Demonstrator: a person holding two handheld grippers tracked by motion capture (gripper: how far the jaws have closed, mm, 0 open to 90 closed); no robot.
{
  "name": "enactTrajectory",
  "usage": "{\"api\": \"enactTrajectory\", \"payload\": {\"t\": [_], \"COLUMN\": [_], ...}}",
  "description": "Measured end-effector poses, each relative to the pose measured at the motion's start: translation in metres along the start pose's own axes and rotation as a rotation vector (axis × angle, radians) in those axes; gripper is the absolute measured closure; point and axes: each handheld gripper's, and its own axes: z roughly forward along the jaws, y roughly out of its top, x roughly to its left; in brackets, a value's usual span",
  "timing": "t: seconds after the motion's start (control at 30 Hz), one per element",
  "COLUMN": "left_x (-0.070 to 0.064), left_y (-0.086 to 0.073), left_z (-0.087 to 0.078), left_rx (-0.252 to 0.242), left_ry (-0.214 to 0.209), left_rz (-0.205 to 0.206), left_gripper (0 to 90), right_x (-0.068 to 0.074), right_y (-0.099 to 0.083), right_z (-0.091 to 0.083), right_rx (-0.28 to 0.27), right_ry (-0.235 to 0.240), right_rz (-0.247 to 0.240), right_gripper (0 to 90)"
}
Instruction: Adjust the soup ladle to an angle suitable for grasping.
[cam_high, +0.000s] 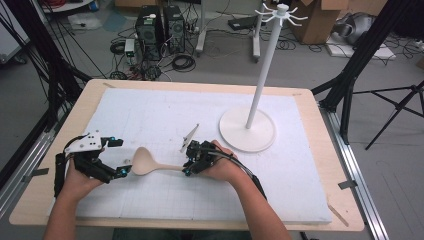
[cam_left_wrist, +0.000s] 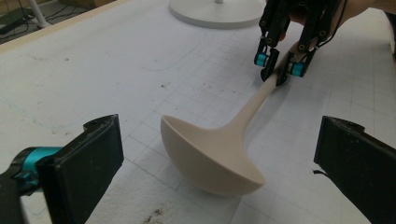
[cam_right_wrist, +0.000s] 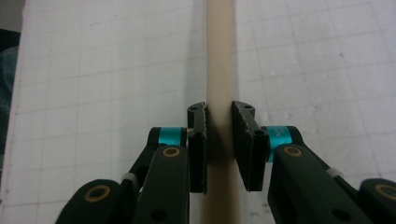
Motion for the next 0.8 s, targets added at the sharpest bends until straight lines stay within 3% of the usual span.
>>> {"api": "enactTrajectory", "payload": {"t": [0.3, 0.63, 0.7, 0.77, 0.8], "left_x": [0.000, 0.000, 0.000, 0.000, 0.000], "left_y": [0.000, 0.001, 0.001, 0.001, 0.001], "left_z": [-0.001, -0.002, -0.003, -0.003, -0.003], "left_rx": [-0.003, -0.009, -0.009, -0.006, -0.006], "left_ry": [0.000, 0.005, 0.005, 0.003, 0.003], "left_rz": [-0.003, -0.001, -0.002, 0.001, 0.001], "left_gripper": [1.7, 1.7, 1.7, 1.7, 1.7], "right_x": [0.012, 0.015, 0.014, 0.013, 0.013], "right_y": [0.011, 0.015, 0.013, 0.012, 0.012], "right_z": [0.010, 0.015, 0.015, 0.011, 0.011], "right_rx": [-0.002, -0.015, -0.031, -0.064, -0.064], "right_ry": [0.027, 0.033, 0.042, 0.020, 0.020], "right_rz": [-0.022, -0.022, -0.011, -0.008, -0.008], "right_gripper": [76.7, 75.7, 71.1, 61.5, 61.5]}}
